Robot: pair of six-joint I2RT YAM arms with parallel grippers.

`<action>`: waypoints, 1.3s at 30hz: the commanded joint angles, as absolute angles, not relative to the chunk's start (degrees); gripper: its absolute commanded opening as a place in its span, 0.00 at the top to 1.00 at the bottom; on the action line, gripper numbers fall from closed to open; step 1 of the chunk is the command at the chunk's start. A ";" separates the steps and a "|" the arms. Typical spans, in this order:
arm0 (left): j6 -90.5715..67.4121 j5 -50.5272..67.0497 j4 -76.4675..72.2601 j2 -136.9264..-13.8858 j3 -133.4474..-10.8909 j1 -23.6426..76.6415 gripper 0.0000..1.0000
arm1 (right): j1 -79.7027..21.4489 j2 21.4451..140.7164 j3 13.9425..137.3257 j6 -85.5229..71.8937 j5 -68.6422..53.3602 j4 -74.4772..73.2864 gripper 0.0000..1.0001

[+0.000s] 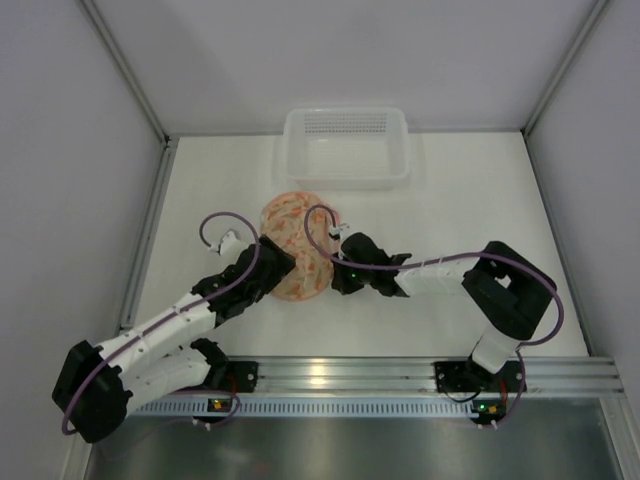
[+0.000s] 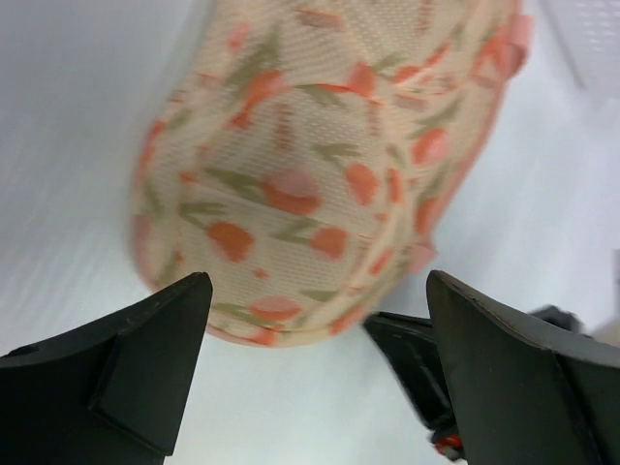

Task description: Place the bra in the laundry bag and zip it closed

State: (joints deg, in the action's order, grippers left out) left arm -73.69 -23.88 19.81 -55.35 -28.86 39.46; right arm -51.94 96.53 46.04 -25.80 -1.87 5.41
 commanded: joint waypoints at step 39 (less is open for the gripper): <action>-84.99 -18.98 10.19 -68.11 -19.16 39.81 0.01 | -53.44 100.28 51.15 -22.68 7.56 -1.50 1.00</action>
State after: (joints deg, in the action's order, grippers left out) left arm -84.60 -15.97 -0.64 -66.15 -21.85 39.81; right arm -56.38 101.71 52.90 -24.95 2.50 2.28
